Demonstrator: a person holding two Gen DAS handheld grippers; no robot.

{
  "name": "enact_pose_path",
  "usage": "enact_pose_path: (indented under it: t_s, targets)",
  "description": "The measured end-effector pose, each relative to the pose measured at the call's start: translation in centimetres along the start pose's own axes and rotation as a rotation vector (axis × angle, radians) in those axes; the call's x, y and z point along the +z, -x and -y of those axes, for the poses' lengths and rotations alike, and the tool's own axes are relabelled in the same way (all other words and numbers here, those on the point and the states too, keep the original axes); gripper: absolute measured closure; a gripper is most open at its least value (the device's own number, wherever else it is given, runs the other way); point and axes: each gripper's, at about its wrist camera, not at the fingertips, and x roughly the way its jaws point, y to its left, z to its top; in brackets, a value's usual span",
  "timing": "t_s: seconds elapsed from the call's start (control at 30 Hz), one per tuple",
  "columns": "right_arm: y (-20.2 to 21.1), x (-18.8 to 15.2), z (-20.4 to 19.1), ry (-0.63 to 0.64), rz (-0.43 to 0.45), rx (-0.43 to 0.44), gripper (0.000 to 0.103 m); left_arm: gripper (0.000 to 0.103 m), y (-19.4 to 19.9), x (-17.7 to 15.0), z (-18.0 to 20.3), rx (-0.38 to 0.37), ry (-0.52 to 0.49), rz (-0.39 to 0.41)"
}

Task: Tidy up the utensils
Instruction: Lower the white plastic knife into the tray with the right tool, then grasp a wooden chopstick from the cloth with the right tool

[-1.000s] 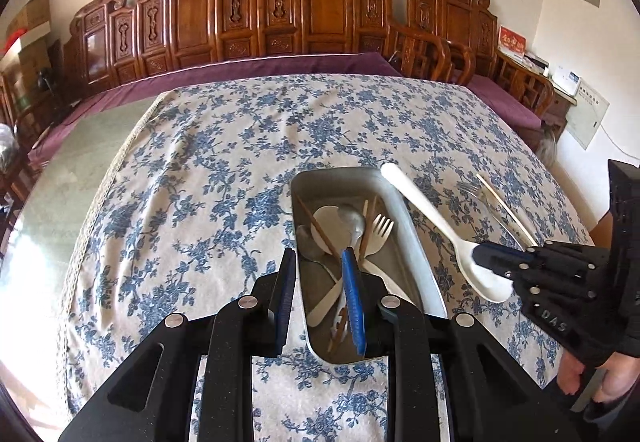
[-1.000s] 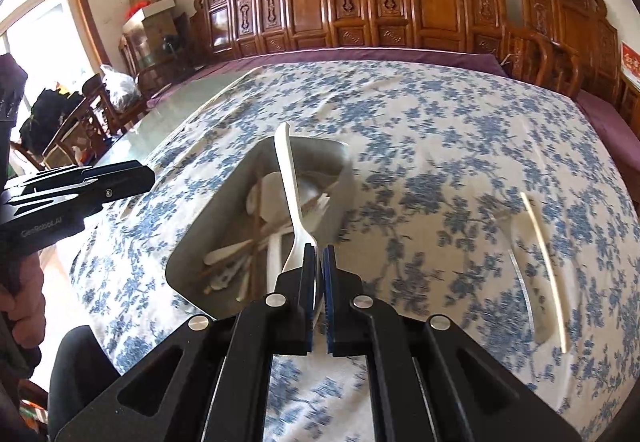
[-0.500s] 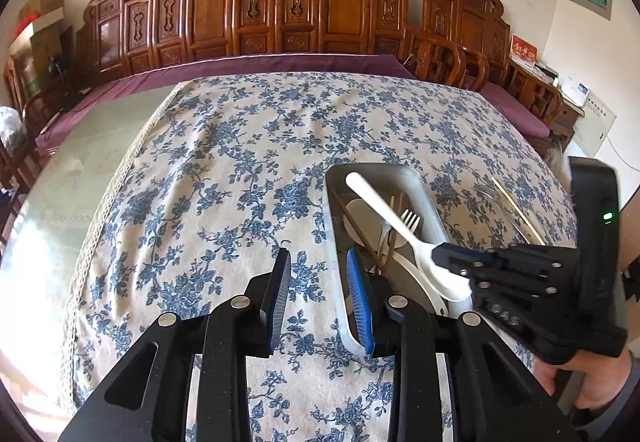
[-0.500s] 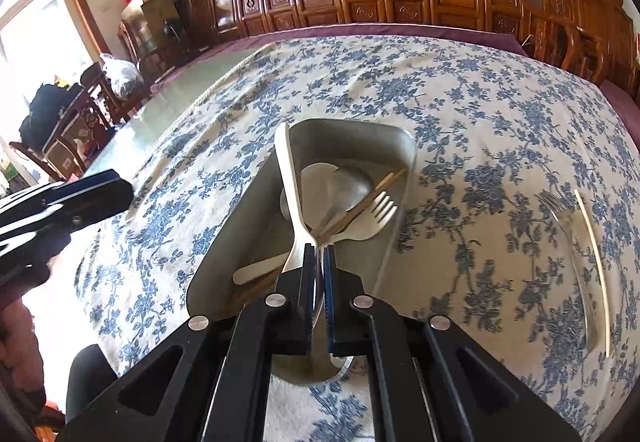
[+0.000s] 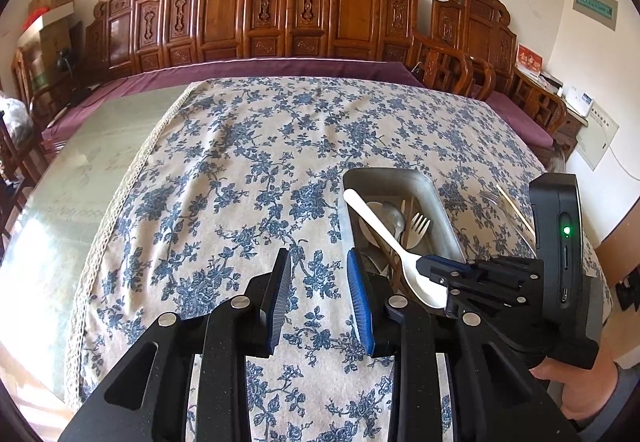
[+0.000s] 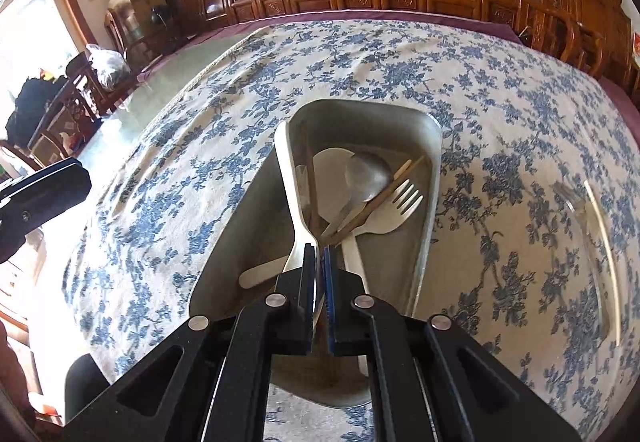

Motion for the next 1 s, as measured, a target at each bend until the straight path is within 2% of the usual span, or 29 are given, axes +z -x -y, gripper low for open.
enact_pose_path:
  t_s: [0.23, 0.53, 0.67, 0.8, 0.83, 0.9, 1.0]
  targets:
    - [0.6, -0.6, -0.9, 0.040, -0.001, 0.036, 0.094, 0.076, 0.7, -0.1, 0.2, 0.005, -0.001, 0.008]
    - [5.0, -1.3, 0.9, 0.083, 0.069, 0.013, 0.094, 0.076, 2.3, -0.2, 1.8, -0.004, -0.014, 0.031]
    - [7.7, -1.9, 2.9, 0.088, 0.103, -0.009, 0.094, 0.075, 3.2, 0.0, 3.0, -0.014, -0.024, 0.048]
    - [10.3, -2.6, 5.9, 0.078, 0.127, -0.034, 0.094, 0.062, 3.4, 0.2, 4.4, -0.026, -0.034, 0.055]
    - [10.7, -2.7, 6.8, 0.077, 0.130, -0.040, 0.085, 0.060, 3.3, 0.2, 4.7, -0.028, -0.036, 0.054]
    - [11.5, -3.1, 8.9, 0.070, 0.135, -0.063, 0.077, 0.060, 2.9, 0.4, 5.6, -0.037, -0.041, 0.045]
    - [12.3, -3.1, 12.3, 0.051, 0.137, -0.089, 0.077, 0.060, 2.2, 0.7, 6.9, -0.054, -0.045, 0.033]
